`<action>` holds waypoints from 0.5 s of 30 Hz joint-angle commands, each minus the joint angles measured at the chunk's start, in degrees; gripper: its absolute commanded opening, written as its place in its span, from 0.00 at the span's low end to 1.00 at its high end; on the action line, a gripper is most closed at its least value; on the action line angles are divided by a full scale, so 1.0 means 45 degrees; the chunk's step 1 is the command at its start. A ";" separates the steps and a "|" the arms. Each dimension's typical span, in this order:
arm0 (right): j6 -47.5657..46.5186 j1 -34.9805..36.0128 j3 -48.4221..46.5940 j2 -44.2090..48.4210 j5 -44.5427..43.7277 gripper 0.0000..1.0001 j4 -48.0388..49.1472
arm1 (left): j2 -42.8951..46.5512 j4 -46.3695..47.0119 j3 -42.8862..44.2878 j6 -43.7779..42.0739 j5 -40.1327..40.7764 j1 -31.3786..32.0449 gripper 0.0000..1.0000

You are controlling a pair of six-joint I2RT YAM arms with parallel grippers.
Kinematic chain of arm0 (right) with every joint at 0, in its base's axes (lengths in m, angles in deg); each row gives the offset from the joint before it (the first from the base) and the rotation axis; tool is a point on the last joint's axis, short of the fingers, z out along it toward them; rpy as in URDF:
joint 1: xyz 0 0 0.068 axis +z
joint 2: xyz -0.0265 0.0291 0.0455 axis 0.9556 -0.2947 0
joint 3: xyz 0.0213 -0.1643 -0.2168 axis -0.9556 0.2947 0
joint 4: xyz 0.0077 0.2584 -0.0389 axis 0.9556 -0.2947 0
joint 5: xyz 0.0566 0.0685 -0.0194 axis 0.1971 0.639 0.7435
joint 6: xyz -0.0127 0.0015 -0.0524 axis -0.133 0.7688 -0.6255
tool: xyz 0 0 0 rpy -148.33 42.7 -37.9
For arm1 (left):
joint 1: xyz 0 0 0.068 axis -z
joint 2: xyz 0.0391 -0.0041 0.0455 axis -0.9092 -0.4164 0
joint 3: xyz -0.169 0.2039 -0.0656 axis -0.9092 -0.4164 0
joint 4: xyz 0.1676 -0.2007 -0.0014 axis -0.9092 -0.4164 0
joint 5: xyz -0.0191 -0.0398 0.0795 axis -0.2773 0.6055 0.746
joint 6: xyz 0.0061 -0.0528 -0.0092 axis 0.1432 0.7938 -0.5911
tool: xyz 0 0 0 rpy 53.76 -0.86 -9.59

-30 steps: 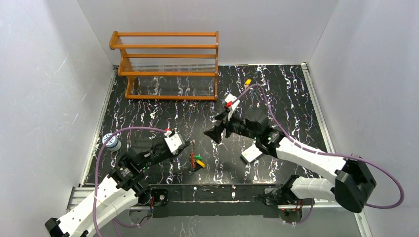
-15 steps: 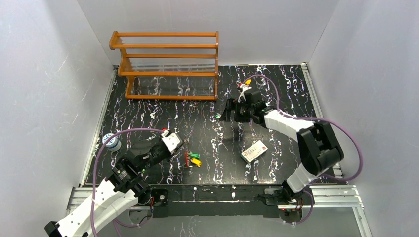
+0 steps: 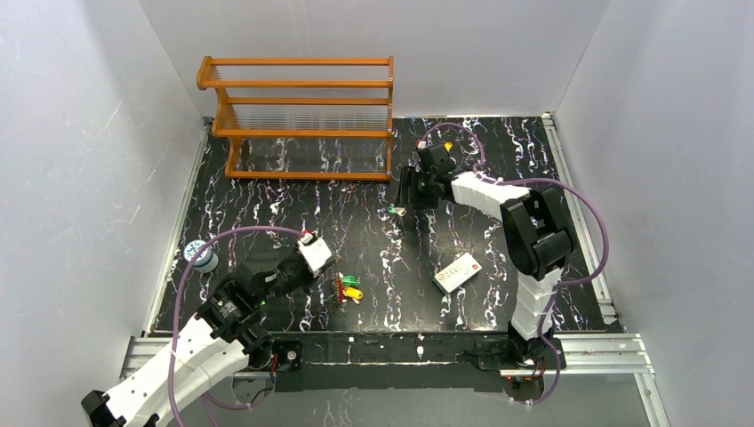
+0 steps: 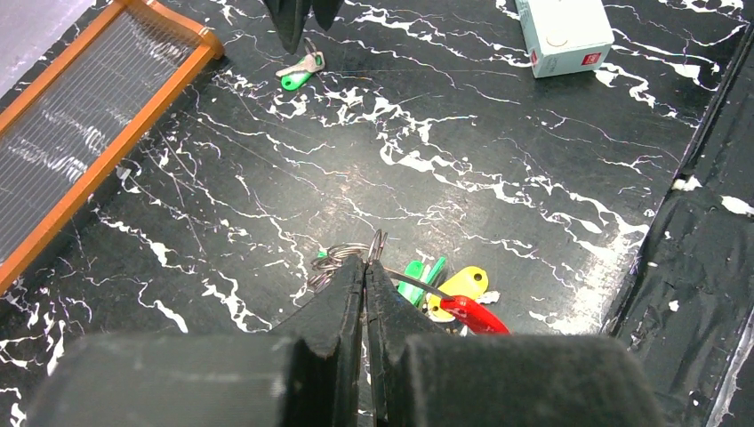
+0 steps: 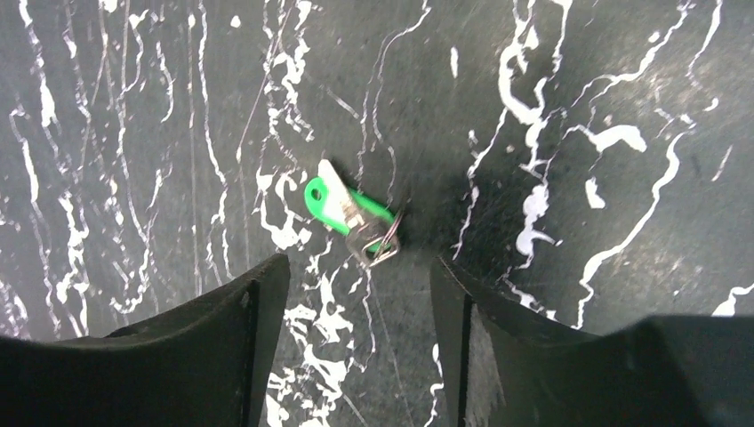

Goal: Put the keys on the keyring

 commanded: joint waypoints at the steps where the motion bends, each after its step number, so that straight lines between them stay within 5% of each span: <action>1: 0.0013 -0.0058 -0.0927 -0.0480 -0.0741 0.64 -0.0646 | -0.0082 0.0092 0.0358 -0.0167 -0.0466 0.0071 0.00; 15: -0.0372 -0.0057 -0.0807 -0.0621 -0.0018 0.33 0.0080 | -0.0182 0.0099 0.0404 -0.0226 -0.0740 0.0072 0.00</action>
